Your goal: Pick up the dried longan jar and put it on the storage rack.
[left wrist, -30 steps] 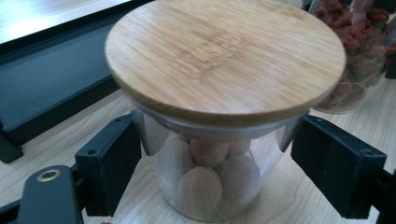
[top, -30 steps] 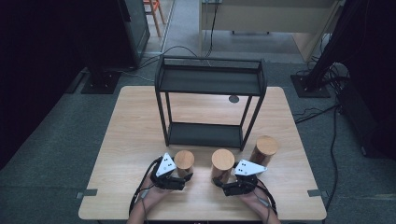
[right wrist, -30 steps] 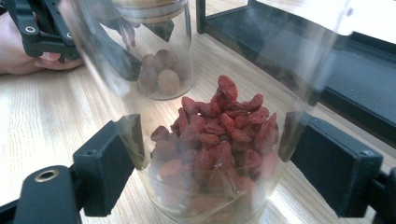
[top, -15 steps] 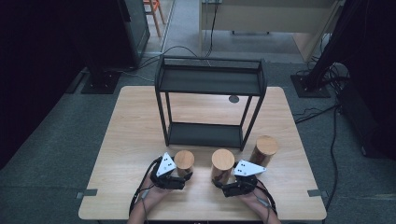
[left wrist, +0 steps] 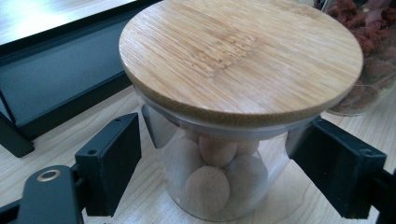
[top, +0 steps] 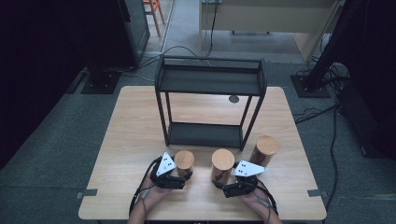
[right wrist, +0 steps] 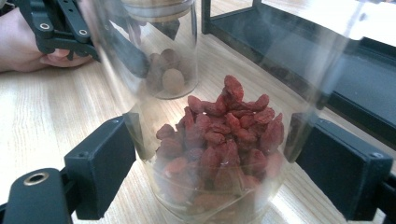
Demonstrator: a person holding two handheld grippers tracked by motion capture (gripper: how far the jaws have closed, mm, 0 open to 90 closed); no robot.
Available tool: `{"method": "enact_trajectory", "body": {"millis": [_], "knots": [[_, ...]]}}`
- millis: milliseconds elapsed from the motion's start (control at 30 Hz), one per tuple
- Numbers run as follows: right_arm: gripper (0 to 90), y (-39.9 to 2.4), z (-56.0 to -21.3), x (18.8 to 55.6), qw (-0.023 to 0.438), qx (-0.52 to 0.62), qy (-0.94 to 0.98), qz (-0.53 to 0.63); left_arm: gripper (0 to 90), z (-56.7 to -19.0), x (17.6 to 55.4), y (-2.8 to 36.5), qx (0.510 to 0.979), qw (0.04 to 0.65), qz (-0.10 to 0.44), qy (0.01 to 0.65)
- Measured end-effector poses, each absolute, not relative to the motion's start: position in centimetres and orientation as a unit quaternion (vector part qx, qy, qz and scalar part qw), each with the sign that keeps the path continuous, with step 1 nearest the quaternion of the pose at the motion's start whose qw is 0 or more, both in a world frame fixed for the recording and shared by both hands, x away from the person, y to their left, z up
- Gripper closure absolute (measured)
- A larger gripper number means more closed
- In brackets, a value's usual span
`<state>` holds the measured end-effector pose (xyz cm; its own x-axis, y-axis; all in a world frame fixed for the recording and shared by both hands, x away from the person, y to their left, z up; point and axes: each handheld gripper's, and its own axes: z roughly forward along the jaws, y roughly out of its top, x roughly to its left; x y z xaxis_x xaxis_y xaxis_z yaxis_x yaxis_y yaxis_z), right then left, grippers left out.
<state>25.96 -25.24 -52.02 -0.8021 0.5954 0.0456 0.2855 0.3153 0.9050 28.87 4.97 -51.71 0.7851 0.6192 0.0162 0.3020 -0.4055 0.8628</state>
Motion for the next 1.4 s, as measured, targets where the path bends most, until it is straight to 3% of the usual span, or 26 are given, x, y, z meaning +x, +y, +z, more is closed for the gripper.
{"method": "enact_trajectory", "body": {"millis": [767,1233,1300,1400], "knots": [[13.2,-25.2,-52.0,26.1,0.156,0.282,0.797,0.511,16.8,-51.7,29.5,5.2,0.817,0.476,0.143,0.294],[13.3,-25.1,-52.0,26.0,0.161,0.277,0.8,0.507,17.1,-51.5,29.6,4.2,0.829,0.45,0.153,0.295],[13.3,-25.1,-52.0,26.0,0.161,0.277,0.8,0.507,24.0,-51.4,29.6,4.2,0.826,0.457,0.149,0.295],[13.3,-25.1,-52.0,26.0,0.161,0.276,0.801,0.507,25.5,-51.3,29.6,4.1,0.826,0.456,0.153,0.295]]}}
